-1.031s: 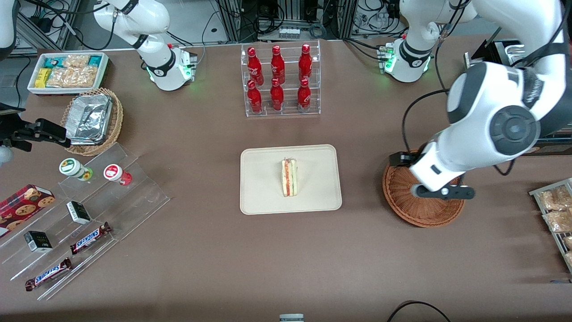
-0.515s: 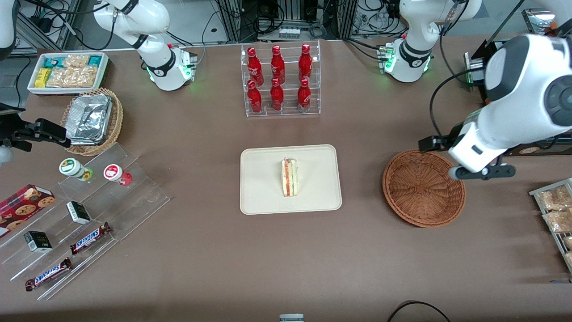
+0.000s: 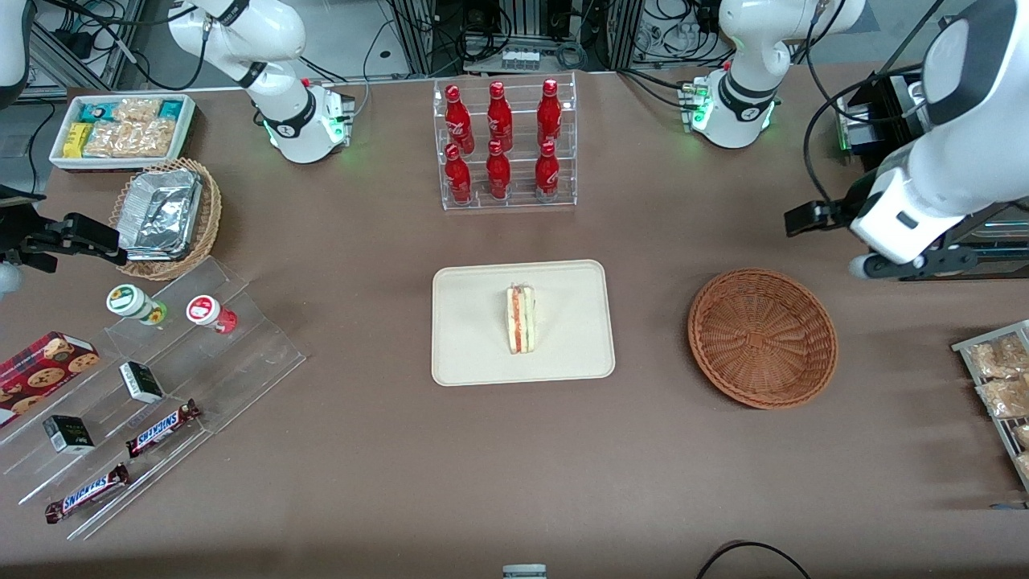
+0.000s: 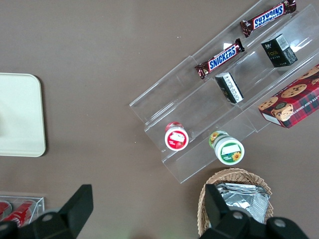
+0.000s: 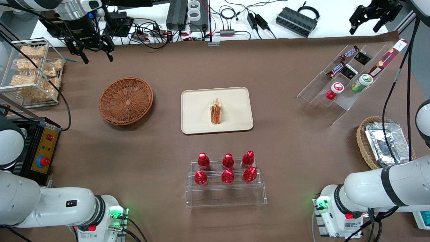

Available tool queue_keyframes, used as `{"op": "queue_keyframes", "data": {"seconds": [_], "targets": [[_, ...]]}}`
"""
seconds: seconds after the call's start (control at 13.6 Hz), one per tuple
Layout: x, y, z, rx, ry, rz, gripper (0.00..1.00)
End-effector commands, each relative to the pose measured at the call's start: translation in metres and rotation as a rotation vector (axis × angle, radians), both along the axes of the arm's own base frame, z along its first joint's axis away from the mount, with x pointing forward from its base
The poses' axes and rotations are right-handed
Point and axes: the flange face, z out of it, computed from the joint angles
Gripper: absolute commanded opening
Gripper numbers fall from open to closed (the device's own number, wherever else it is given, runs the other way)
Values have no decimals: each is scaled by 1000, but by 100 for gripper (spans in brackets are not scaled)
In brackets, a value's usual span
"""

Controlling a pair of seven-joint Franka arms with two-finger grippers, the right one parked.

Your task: Place sandwich from basket to tray

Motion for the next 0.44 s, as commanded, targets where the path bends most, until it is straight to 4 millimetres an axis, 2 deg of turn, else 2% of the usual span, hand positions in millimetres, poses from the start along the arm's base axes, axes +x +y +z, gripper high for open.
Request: {"op": "queue_keyframes", "data": {"seconds": [0.0,0.22,0.37], "targets": [[-24,16,24,21,-12,7,100],[-34,24,36,44,-9,17,100],[-35,28,37,45,-8,17,100]]}}
